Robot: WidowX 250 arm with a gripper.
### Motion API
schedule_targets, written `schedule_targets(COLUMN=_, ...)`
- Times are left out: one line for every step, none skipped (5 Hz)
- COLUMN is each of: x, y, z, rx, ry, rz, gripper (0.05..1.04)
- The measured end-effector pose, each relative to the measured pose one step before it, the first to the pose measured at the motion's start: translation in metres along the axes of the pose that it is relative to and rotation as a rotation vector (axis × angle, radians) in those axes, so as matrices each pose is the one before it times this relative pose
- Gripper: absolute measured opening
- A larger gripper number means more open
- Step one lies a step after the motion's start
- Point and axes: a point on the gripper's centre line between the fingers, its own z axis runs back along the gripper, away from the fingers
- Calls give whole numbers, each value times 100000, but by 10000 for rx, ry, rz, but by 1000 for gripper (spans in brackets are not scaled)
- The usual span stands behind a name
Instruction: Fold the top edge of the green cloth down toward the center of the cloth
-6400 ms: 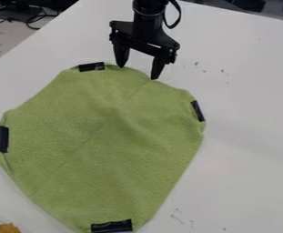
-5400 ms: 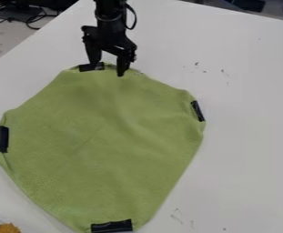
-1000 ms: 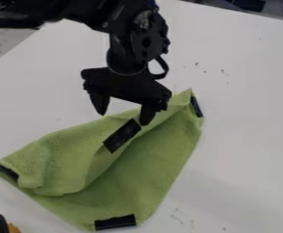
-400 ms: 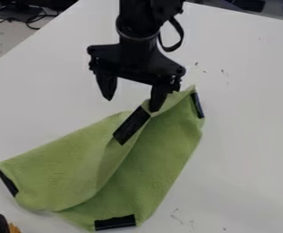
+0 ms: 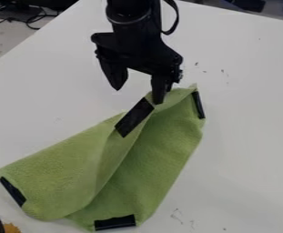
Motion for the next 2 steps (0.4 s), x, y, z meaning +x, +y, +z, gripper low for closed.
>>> schedule_targets(x=-58, y=33, z=-310, rx=-46, ry=-103, rz=-184, gripper=1001)
schedule_targets(x=-82, y=180, z=-47, rx=116, ry=84, rz=39, gripper=1001)
